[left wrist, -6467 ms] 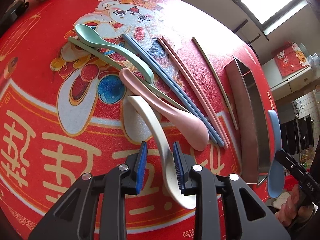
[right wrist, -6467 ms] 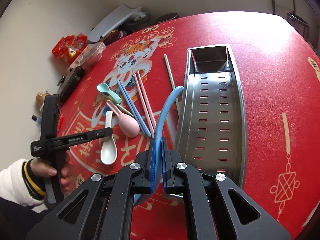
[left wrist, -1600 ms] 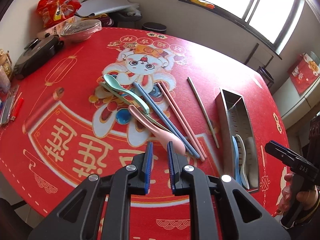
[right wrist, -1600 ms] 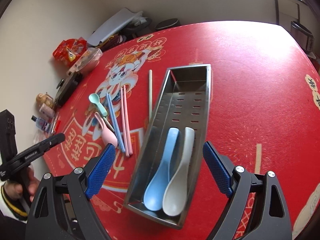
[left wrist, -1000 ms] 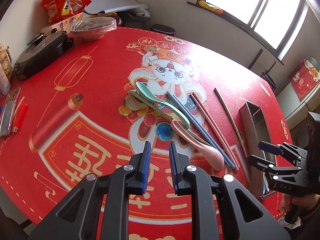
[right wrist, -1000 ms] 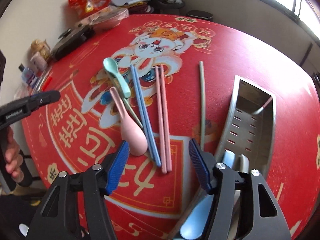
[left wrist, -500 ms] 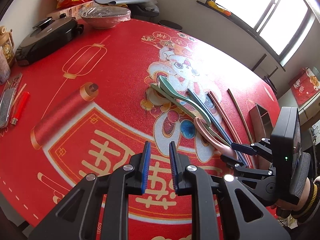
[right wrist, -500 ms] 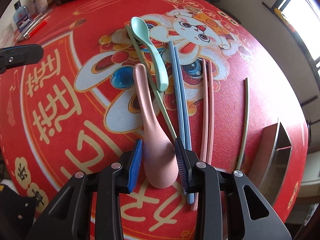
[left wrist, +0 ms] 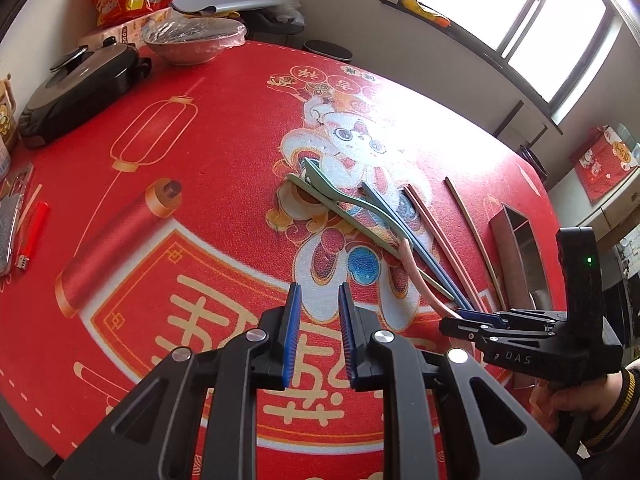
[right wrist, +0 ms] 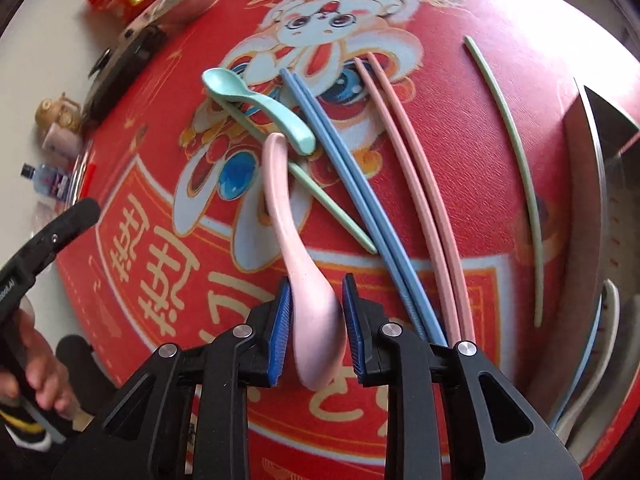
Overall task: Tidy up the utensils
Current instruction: 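Close the right tool on the pink spoon handle, then carry the pink spoon to the tray with the right tool while the left tool reaches the mint spoon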
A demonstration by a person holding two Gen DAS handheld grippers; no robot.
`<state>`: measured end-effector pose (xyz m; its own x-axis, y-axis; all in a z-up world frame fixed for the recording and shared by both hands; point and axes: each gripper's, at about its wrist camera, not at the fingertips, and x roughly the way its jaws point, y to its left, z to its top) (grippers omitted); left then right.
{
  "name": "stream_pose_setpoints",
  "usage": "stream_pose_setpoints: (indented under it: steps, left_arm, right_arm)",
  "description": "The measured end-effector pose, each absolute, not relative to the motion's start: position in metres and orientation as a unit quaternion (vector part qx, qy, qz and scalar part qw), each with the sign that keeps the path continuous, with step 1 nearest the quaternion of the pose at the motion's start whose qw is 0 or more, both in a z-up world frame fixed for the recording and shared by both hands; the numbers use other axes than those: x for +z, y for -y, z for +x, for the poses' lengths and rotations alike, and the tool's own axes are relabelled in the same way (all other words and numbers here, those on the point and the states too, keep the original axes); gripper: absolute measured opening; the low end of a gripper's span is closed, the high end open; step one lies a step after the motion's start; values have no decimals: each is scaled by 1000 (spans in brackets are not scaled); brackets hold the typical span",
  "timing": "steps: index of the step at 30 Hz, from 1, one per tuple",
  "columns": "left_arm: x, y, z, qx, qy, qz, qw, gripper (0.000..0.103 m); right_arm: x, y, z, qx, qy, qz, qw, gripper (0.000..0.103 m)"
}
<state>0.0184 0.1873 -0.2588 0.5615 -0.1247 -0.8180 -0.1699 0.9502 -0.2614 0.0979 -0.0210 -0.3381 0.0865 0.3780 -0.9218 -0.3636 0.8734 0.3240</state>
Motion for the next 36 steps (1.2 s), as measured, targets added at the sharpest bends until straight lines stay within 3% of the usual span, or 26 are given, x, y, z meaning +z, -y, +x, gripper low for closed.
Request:
stream_pose_setpoints:
  steps: [9,21,28,36]
  left_arm:
    - [-258,-170,25,-1,-473,-144,869,19]
    - [-261,-175,19,16,-474,-151,867,19]
    - [-262,-183,11,31,-473,-165,865,19]
    - [-264,-175,13,28,-479,-161,862,20]
  right_arm:
    - [-335,43,107,233,-617,21,752,25]
    - [-328,-3,112,300,-586,-95,747,27]
    - [-329,-15,109,326,-589,-100,733,7]
    - [-340,-4,102,327,-611,-53,719,7]
